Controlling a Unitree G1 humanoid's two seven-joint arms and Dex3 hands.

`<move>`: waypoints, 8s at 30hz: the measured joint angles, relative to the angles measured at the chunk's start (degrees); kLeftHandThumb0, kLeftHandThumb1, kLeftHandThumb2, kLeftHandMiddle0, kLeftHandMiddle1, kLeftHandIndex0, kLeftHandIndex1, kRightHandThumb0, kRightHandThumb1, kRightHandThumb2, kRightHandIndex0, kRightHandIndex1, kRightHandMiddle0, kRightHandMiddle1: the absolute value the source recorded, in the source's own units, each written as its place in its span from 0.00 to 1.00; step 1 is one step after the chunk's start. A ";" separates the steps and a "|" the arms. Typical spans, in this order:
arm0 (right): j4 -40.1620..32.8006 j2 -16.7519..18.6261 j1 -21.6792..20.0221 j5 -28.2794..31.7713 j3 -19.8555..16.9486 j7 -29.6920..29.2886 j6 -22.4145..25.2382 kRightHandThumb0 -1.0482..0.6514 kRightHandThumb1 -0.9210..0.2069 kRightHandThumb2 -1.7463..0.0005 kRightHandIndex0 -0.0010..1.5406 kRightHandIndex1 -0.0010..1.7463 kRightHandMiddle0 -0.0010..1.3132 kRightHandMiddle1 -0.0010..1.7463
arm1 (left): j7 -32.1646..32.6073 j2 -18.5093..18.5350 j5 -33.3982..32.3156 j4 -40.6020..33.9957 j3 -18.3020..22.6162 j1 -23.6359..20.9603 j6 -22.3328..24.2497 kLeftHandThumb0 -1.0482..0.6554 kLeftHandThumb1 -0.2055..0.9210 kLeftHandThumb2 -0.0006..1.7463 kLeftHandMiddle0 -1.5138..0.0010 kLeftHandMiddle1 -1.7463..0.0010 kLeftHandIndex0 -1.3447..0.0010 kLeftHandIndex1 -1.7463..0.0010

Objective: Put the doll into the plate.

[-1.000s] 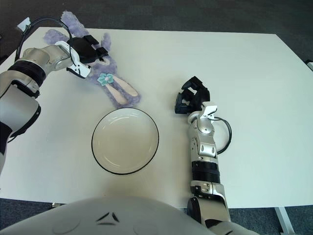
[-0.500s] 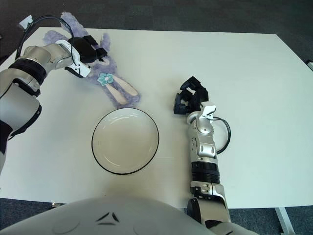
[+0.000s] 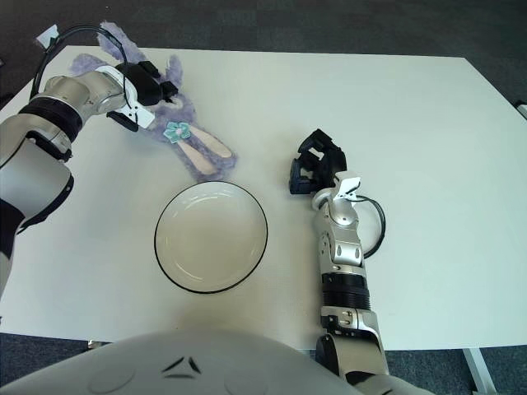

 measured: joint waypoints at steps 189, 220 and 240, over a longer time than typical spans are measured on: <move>2.18 -5.17 -0.31 1.41 1.90 10.16 -0.97 0.61 0.88 0.00 0.59 0.98 0.52 1.00 | -3.05 3.15 -22.06 -2.59 20.80 8.79 -1.66 0.47 0.31 0.70 0.82 0.46 1.00 0.37; 2.74 -6.27 -0.86 1.40 2.56 11.85 -0.45 0.61 0.89 0.00 0.60 0.96 0.53 1.00 | -16.66 2.81 -13.80 -3.02 12.64 3.32 2.15 0.28 0.49 0.54 0.91 0.49 1.00 0.80; 5.94 -8.00 -1.04 0.80 4.22 13.80 -6.89 0.61 0.88 0.00 0.56 1.00 0.56 0.98 | -12.71 0.29 -7.36 -2.44 6.01 3.03 6.17 0.23 0.56 0.51 0.99 0.63 1.00 0.97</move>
